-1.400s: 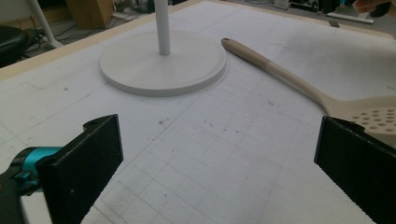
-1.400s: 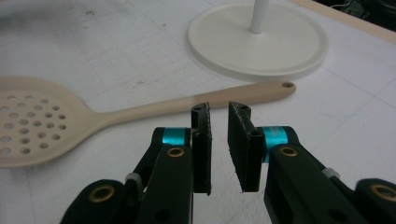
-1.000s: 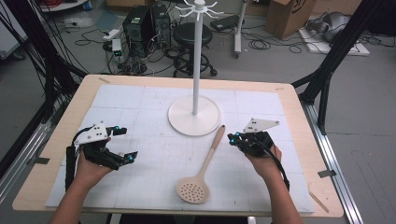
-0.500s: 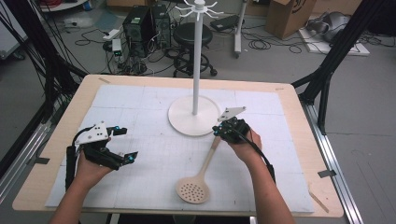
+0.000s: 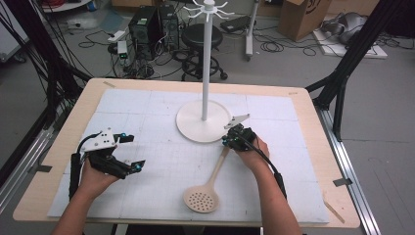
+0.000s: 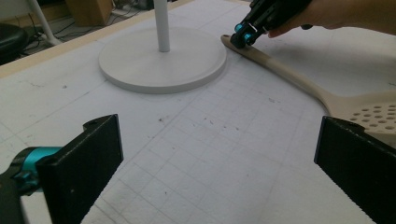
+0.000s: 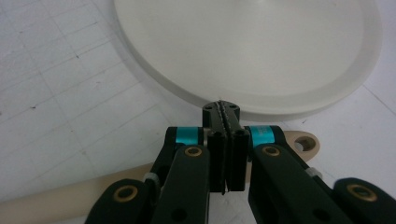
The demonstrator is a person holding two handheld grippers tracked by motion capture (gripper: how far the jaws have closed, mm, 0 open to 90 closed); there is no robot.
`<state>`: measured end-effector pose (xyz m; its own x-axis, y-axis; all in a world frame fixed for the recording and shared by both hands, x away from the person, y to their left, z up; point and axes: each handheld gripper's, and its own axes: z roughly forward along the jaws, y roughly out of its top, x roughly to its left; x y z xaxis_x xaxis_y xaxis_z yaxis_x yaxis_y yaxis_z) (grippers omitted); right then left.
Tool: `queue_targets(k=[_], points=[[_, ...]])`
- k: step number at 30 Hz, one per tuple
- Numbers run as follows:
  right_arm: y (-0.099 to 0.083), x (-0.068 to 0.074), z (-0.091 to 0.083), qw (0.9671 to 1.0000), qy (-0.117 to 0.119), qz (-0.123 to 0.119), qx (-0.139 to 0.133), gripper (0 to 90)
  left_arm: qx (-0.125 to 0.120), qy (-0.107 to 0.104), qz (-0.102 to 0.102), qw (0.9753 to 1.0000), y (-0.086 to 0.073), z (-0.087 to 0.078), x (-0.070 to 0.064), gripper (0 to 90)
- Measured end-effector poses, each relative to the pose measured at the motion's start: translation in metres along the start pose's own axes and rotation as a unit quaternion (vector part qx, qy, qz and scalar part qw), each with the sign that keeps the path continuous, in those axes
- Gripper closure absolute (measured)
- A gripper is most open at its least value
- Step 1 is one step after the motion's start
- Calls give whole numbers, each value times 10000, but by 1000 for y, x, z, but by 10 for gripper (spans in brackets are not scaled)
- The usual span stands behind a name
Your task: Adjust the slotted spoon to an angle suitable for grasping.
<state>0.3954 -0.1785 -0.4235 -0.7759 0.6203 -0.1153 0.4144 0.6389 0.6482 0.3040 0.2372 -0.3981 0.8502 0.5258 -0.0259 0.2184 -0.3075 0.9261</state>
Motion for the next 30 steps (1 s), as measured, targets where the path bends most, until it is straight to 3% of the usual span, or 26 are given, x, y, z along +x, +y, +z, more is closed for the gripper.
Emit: queue_targets(k=[10, 14, 30], points=[[-12, -6, -10, 9998, -5, 175, -13, 900, 52, -7, 41, 10000, 0, 1, -2, 18], [-17, -4, -16, 9998, -125, 152, 71, 900, 83, -3, 57, 9999, 0, 1, -2, 18], [-58, -6, -47, 9985, -202, 491, -131, 900, 87, -13, 61, 9999, -1, 1, -3, 18]])
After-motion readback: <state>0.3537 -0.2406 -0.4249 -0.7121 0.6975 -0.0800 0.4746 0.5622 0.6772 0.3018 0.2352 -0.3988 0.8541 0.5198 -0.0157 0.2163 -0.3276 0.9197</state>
